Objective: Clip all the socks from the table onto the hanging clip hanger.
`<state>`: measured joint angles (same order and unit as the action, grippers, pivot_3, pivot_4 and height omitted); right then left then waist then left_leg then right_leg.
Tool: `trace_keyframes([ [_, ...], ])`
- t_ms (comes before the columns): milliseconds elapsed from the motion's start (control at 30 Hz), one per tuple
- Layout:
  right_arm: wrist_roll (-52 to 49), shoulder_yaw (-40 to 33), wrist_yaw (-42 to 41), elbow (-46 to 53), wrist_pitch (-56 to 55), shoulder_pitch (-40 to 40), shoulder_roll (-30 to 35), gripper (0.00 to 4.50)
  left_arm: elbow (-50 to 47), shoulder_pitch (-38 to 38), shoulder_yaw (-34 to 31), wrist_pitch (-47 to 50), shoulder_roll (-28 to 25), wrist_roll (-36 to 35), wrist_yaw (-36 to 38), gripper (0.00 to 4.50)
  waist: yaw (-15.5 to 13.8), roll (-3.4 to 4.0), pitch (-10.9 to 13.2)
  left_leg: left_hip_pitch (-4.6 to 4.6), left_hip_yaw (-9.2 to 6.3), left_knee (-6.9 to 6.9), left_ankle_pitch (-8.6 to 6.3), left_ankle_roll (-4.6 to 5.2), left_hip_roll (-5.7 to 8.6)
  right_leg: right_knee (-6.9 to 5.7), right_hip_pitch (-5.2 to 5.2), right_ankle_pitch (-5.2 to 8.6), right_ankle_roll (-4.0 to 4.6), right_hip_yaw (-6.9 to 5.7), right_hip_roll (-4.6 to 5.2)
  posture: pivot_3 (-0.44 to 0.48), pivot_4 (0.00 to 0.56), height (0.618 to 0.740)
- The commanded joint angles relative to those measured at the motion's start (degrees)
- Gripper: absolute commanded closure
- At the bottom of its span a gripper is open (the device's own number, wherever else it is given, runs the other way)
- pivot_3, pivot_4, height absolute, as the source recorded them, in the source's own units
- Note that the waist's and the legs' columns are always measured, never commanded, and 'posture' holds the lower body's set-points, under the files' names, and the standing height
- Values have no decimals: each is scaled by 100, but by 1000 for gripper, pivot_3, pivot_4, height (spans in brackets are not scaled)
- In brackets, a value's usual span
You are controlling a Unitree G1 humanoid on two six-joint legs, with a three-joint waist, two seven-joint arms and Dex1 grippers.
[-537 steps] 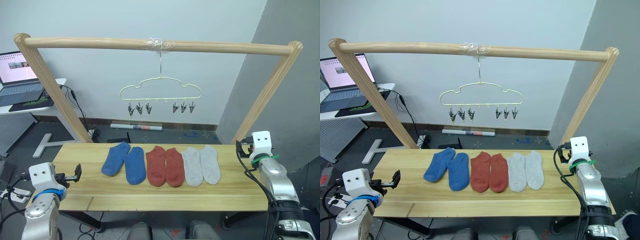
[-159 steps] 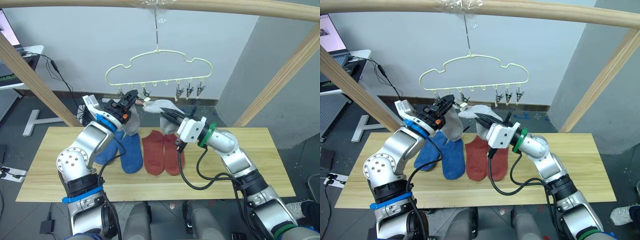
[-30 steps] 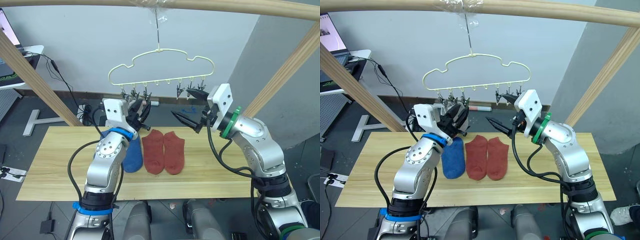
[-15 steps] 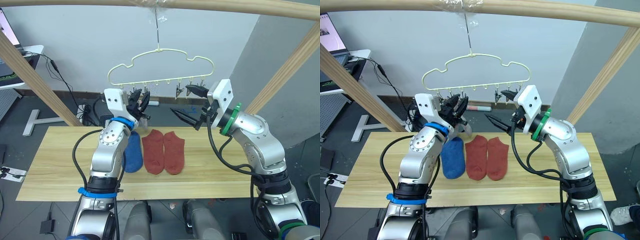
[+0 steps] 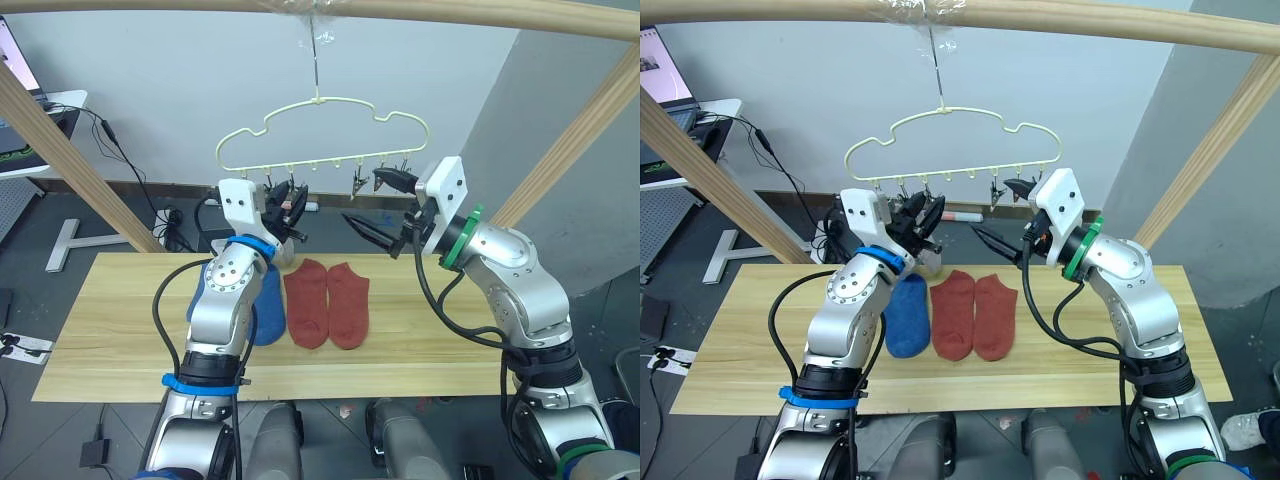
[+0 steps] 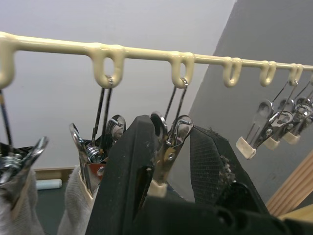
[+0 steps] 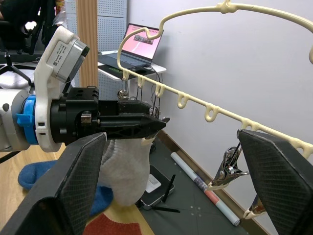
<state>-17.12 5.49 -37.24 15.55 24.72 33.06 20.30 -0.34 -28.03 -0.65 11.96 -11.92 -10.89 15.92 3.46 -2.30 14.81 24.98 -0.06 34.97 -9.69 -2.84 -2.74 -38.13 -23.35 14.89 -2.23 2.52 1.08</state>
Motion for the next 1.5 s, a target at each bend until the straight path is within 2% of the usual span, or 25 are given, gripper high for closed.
trace_keyframes([
  [33, -130, -188, 39, 109, -39, 141, 5, 0, -113, -35, 21, -142, 36, 47, 43, 3035, 1, 0, 0, 0, 0, 0, 0, 0, 0, 0, 0, 0, 0, 0, 0, -134, 230, 740],
  [367, -118, -187, 63, 99, -31, 148, -11, 0, 210, -295, 21, -383, -50, 189, 124, 3035, 2, 0, 0, 0, 1, 1, 0, 0, 0, 0, 0, 0, 0, 1, 0, -136, 234, 740],
  [967, -109, -183, 78, 46, -90, 129, -33, 0, 317, -316, -10, -518, -73, 316, 218, 3035, 4, 0, 0, 0, 0, 0, 0, 0, 0, -1, 0, 0, 0, 0, 0, -136, 234, 740],
  [1100, -114, -183, 79, 52, -85, 125, -34, 0, 312, -317, -54, -503, -47, 234, 272, 3923, 4, 0, 0, 0, 0, 0, 0, 0, 0, -1, 0, 0, 0, 0, 0, -136, 234, 740],
  [1167, -115, -182, 80, 63, -82, 118, -33, 0, 291, -317, -81, -477, -39, 196, 276, 4195, 4, 0, 0, 0, 0, 0, 0, 0, 0, -1, 0, 0, 0, 0, 0, -134, 236, 740],
  [1500, -94, -90, 78, 56, -97, 72, -121, 0, 131, -241, -192, -290, -63, 88, 254, 4197, 3, 0, 0, 0, 0, 0, 0, 0, 0, -1, 0, 0, 0, 0, 0, -121, 237, 740],
])
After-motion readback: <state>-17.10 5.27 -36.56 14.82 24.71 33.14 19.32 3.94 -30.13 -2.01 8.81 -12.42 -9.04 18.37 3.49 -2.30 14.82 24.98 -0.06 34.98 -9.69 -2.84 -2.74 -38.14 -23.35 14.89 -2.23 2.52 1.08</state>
